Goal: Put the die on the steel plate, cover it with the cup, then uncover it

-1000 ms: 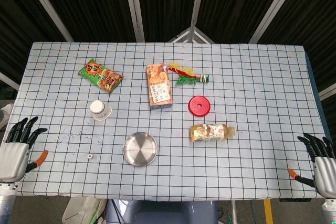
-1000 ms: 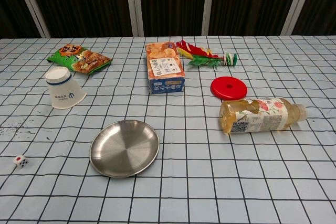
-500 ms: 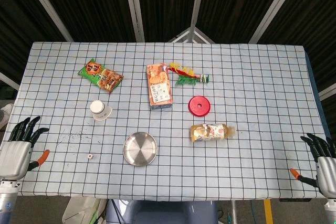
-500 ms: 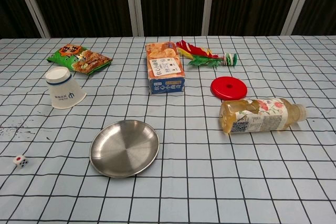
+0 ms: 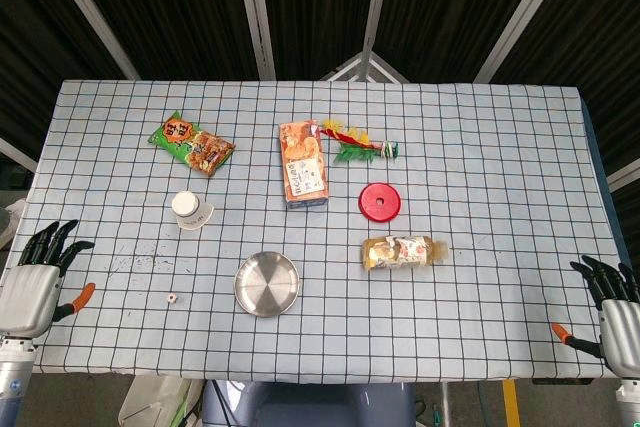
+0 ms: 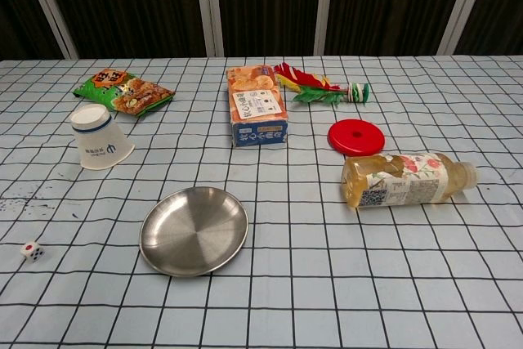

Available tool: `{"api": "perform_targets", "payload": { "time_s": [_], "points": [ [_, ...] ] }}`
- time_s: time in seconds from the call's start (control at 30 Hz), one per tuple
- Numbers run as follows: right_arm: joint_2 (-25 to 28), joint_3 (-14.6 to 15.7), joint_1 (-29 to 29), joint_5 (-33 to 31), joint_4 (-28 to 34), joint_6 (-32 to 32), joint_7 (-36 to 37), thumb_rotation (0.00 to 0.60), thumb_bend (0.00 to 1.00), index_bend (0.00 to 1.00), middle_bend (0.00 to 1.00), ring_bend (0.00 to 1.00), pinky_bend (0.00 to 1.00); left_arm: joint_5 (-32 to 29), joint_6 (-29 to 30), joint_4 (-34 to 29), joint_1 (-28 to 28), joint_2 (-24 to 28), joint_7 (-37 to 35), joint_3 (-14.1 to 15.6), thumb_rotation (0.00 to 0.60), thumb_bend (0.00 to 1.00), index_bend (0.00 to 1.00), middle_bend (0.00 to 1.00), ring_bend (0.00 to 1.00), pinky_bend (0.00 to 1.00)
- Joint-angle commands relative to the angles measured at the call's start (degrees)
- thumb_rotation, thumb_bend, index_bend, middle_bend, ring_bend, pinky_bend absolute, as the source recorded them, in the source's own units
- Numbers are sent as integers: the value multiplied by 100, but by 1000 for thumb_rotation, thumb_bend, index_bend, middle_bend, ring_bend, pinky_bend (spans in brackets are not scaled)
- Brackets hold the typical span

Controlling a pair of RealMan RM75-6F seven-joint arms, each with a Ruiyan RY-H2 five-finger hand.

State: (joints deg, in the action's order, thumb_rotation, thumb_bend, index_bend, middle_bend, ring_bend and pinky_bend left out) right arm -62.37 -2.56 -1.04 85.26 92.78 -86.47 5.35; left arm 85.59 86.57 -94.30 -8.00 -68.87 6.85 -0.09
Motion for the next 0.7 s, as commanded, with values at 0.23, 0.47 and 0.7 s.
{"api": "perform_targets", "payload": {
  "time_s": [0.23, 0.47, 0.7],
  "points": [
    [31, -3, -3, -52, 63, 31, 45, 600, 56, 199, 141, 131, 0, -97, -617, 220, -303, -256, -39, -47, 600, 410, 307, 87, 0, 93],
    [38, 0, 41, -136, 49, 177, 70, 600, 56, 199, 141, 131, 0, -283, -1473, -41, -634, -295, 176, 60, 600, 387, 344, 81, 0, 93],
    [49, 17, 48, -129, 83, 202, 51, 600, 56, 200, 141, 131, 0, -739, -2096, -324, -836, -213, 874, 142, 600, 363, 355, 67, 0, 93]
  ]
}}
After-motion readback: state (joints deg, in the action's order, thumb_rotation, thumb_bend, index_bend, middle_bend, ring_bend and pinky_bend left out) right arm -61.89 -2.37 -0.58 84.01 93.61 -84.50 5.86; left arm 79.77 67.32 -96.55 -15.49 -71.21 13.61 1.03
